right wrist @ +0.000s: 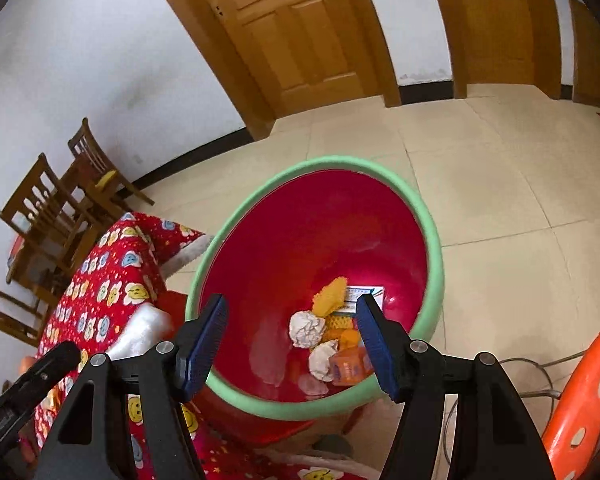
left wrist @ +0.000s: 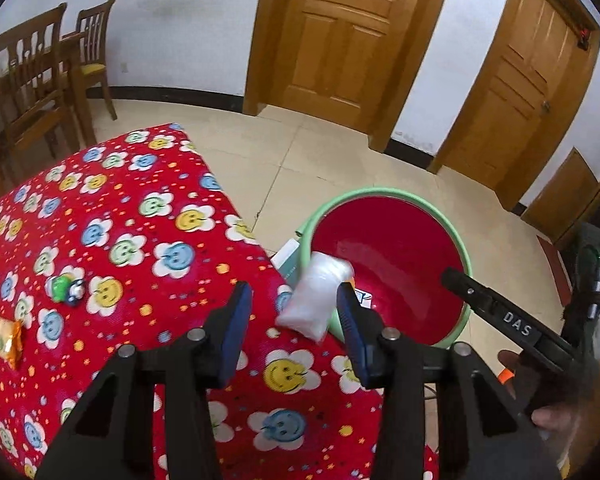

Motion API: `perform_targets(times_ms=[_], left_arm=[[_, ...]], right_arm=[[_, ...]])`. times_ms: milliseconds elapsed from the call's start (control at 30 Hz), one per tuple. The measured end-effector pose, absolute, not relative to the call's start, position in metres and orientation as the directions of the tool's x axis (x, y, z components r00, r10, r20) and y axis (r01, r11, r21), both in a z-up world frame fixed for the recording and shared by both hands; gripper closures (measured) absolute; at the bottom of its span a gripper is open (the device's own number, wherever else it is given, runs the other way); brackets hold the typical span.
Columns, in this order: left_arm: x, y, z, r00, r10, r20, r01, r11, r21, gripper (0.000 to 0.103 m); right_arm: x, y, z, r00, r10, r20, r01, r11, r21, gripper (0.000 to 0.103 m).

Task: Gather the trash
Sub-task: 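Open the right gripper dropping the orange box while the left gripper drops the bag, then move both open grippers back over the table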

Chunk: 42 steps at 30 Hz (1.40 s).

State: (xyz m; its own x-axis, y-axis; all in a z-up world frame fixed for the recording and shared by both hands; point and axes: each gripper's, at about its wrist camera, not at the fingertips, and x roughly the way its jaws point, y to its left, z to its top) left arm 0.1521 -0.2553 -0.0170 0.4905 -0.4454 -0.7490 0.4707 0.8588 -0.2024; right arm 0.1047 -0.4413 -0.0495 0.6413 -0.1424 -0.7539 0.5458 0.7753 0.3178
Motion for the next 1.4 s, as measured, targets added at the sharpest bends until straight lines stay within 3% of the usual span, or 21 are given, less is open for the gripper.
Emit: perform_targets(times_ms=[567, 700, 1400], left_arm=[[0.156, -0.261, -0.032, 0.46, -0.428, -0.778, 0.451, 0.867, -0.21, 0.058], [0.156, -0.246, -0.031, 0.474, -0.408, -0.78, 0.414, 0.885, -0.212, 0.047], [0.174, -0.098, -0.028, 0.579, -0.18, -0.795, 0.029, 0.979, -0.2, 0.037]], right_arm=[[0.096, -0.444, -0.047, 0.655, -0.135, -0.744, 0.543, 0.768, 0.339, 0.036], [0.095, -0.439, -0.044, 0.665, -0.12, -0.737, 0.527, 0.776, 0.348, 0.036], [0.118, -0.372, -0.021, 0.709, -0.027, -0.705, 0.367, 0.867, 0.336, 0.035]])
